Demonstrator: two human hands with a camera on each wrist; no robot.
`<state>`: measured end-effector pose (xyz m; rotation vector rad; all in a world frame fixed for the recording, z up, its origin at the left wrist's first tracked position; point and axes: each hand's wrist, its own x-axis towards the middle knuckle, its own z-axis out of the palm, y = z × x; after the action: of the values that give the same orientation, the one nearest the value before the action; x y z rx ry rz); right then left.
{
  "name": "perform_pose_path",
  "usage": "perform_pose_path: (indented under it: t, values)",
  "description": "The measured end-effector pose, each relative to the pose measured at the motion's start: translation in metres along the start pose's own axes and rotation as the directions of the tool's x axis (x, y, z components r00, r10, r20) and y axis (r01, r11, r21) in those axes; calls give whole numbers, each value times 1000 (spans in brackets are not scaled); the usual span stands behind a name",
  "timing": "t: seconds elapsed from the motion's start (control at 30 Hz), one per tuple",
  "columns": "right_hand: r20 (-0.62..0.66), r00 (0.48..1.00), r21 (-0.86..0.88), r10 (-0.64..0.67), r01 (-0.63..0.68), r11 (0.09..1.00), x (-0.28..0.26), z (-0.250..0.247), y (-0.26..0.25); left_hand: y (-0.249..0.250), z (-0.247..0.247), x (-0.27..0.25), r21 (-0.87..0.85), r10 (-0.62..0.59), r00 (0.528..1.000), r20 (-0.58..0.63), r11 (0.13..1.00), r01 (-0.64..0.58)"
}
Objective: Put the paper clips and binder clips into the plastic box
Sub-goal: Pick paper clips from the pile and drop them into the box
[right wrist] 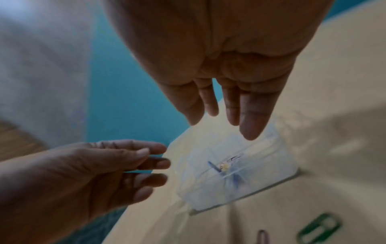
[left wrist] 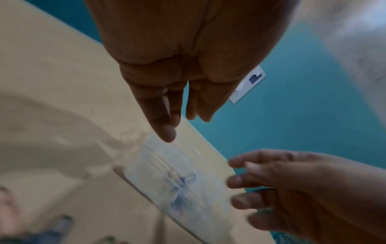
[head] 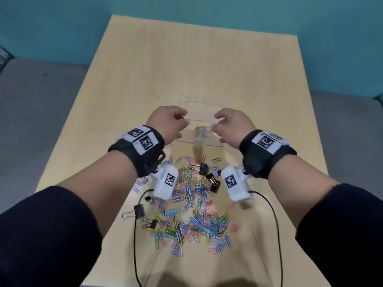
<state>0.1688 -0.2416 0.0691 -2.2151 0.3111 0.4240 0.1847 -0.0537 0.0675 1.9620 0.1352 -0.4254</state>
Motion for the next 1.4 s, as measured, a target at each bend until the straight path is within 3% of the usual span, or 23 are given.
perform_pose_path:
  t: [0.07,0.1,0.17,0.23,0.37,0.47,0.6,0.73,0.8,0.9,1.07,1.4]
  values:
    - [-23,993,-243,-116,107,964,-24,-9,9,-18,-27,-12,174,46,999,-26,984,-41]
    - [-7,988,-275,-155,148,950,-40,-11,15,-32,-43,-19,332,63,998,-21,942,-52]
    - [66,978,-275,-196,207,939,-75,-11,32,-65,-70,-35,677,59,997,39,733,-70]
    - [161,968,-296,-193,234,926,-106,-5,55,-101,-86,-51,831,37,991,129,542,-129]
    - [243,958,-308,-150,223,925,-148,14,95,-136,-89,-74,867,71,965,254,426,-259]
    - [236,966,-257,-109,170,951,-167,27,110,-129,-72,-77,837,113,912,395,364,-408]
    - [229,968,-251,-107,165,954,-182,41,110,-100,-46,-66,795,6,826,564,265,-545]
    - [235,963,-234,-136,191,953,-194,48,108,-93,-33,-53,754,-14,762,647,162,-637]
    - [242,960,-240,-143,202,949,-200,48,109,-91,-32,-53,753,-34,755,655,113,-649]
    - [242,959,-255,-148,210,944,-209,48,114,-99,-39,-54,761,-44,760,649,68,-645]
    - [225,965,-261,-136,194,946,-217,50,124,-136,-61,-61,795,-39,796,604,96,-599]
    - [236,962,-266,-138,201,943,-219,51,131,-167,-84,-88,810,-15,815,579,126,-573]
